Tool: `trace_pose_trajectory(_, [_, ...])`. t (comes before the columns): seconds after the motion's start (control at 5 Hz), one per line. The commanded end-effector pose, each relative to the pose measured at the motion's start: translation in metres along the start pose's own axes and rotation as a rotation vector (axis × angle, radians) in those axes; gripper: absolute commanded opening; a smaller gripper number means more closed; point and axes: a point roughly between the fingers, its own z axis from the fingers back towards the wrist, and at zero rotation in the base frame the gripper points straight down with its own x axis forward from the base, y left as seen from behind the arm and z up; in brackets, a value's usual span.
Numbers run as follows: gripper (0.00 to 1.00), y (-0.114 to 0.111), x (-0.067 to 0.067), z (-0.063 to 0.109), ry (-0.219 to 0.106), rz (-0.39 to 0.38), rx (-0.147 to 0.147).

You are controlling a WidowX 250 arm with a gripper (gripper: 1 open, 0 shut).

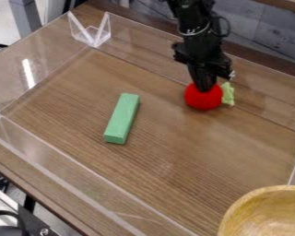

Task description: Move the red fruit to the right

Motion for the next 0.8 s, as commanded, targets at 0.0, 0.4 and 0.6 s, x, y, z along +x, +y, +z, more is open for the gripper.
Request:
trace_pose_trajectory(0.0, [0.00, 0.0022, 0.0202, 0.0215, -0.095, -0.009, 0.032])
trace_pose_trajectory(0.4, [0.00, 0.0069, 0.0150, 0.0164, -0.089, -0.012, 0.034])
trace_pose_trajectory(0.6, [0.00, 0.0076, 0.0123, 0.0173, -0.083, -0.027, 0.030])
